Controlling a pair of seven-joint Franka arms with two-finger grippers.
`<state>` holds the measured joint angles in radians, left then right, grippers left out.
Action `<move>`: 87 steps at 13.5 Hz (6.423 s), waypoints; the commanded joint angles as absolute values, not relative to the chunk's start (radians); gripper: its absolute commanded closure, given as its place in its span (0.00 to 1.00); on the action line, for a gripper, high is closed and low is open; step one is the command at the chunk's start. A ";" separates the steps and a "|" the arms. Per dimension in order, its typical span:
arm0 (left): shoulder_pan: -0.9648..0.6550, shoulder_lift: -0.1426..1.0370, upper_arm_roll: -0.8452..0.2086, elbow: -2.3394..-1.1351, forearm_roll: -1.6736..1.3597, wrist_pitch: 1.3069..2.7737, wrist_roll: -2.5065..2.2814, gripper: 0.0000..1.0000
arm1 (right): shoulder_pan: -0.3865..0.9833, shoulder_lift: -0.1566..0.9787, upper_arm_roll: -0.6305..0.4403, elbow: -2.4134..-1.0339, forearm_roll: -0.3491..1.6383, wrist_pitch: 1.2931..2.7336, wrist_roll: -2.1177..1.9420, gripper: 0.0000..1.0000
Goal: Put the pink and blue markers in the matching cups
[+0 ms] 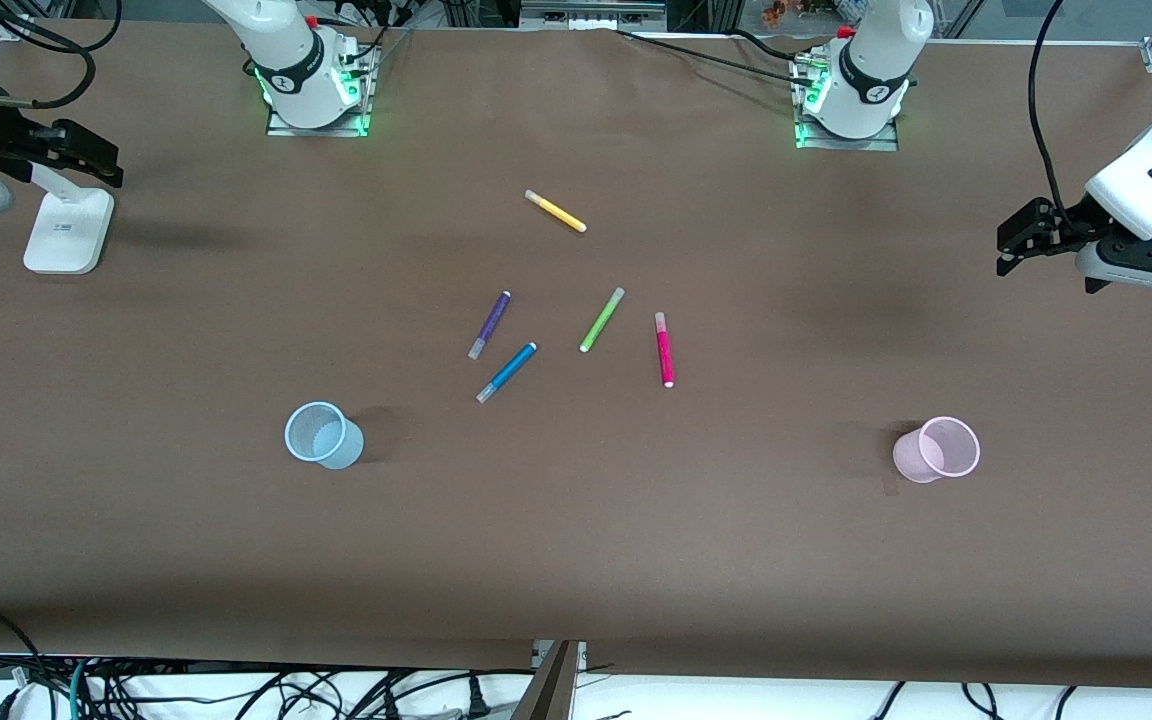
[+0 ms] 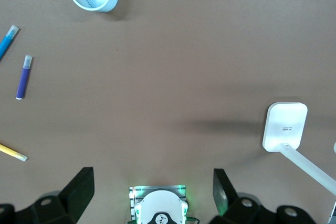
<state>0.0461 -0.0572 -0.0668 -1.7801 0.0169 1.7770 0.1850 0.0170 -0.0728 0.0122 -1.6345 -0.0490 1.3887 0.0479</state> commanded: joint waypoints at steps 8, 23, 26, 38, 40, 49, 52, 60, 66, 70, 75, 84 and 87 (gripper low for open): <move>0.044 -0.063 -0.063 -1.781 0.029 1.767 0.206 0.00 | 0.012 -0.063 0.023 -1.617 -0.048 1.378 0.048 0.00; 0.077 -0.008 -0.061 -1.730 0.031 1.758 0.209 0.00 | 0.017 -0.034 0.025 -1.617 -0.054 1.348 0.043 0.00; 0.077 -0.008 -0.064 -1.727 0.032 1.761 0.209 0.00 | 0.025 -0.032 0.029 -1.617 -0.057 1.351 0.051 0.00; 0.067 -0.020 -0.092 -1.718 0.032 1.740 0.207 0.00 | 0.231 0.164 0.031 -1.620 0.067 1.649 0.628 0.00; 0.071 -0.020 -0.091 -1.717 0.031 1.727 0.207 0.00 | 0.303 0.239 0.031 -1.620 0.069 1.751 0.765 0.00; 0.040 0.046 -0.155 -1.704 0.046 1.690 0.189 0.00 | 0.488 0.547 0.031 -1.615 0.061 2.114 1.044 0.01; 0.031 0.133 -0.208 -1.701 0.031 1.700 0.160 0.00 | 0.521 0.621 0.029 -1.614 0.060 2.181 1.063 0.01; -0.168 0.417 -0.337 -1.723 0.044 1.902 -0.343 0.00 | 0.561 0.742 0.029 -1.612 0.064 2.350 1.097 0.06; -0.295 0.537 -0.337 -1.897 0.144 2.247 -0.506 0.00 | 0.575 0.804 0.029 -1.577 0.063 2.431 1.180 0.09; -0.333 0.600 -0.334 -1.910 0.152 2.324 -0.515 0.01 | 0.577 0.805 0.029 -1.577 0.061 2.431 1.177 0.53; -0.333 0.635 -0.334 -1.908 0.152 2.382 -0.511 0.73 | 0.557 0.782 0.026 -1.575 0.064 2.424 1.131 1.00; -0.273 0.597 -0.333 -1.763 0.152 2.047 -0.385 1.00 | 0.231 0.511 0.020 -1.575 0.354 1.896 0.565 1.00; -0.206 0.577 -0.333 -1.645 0.150 1.837 -0.212 1.00 | 0.094 0.511 0.020 -1.577 0.519 1.833 0.399 1.00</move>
<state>-0.2492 0.5992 -0.3274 -1.7134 0.1257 1.9643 -0.3185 0.1705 0.5072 -0.0001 -1.5556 0.4246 1.8508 0.4903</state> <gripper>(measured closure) 0.828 0.833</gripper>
